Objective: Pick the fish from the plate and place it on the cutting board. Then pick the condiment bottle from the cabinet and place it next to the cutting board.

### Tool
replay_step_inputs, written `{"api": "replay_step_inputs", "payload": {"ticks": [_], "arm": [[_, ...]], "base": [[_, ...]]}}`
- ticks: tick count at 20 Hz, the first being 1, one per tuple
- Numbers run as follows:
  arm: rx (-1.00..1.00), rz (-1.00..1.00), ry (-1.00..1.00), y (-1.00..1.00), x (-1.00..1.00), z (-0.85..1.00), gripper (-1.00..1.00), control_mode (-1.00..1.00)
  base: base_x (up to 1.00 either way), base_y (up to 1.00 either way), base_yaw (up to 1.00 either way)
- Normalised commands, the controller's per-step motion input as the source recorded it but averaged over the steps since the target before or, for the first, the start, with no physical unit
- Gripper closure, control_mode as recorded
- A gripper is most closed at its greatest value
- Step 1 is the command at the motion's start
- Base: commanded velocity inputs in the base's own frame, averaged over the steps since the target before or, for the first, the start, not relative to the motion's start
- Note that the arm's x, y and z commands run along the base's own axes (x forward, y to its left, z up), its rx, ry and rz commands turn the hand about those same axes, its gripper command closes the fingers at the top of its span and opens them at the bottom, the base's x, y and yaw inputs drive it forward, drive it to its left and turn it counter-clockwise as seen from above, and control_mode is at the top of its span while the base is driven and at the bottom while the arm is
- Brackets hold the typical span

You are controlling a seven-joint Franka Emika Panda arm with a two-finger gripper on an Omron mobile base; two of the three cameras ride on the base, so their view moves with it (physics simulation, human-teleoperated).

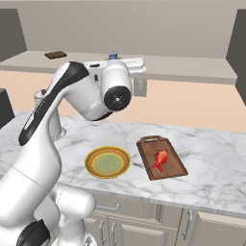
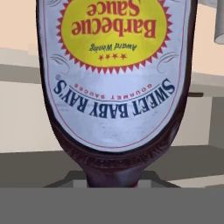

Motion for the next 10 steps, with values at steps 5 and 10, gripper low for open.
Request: {"api": "replay_step_inputs", "payload": {"ticks": [5,10], "arm": [[0.00,0.00,0.00,-0.06,-0.34,-0.45,1.00,-1.00],[0.00,0.00,0.00,-0.07,-0.32,-0.39,1.00,-1.00]], "base": [[0.00,0.00,0.00],[0.00,0.00,0.00]]}}
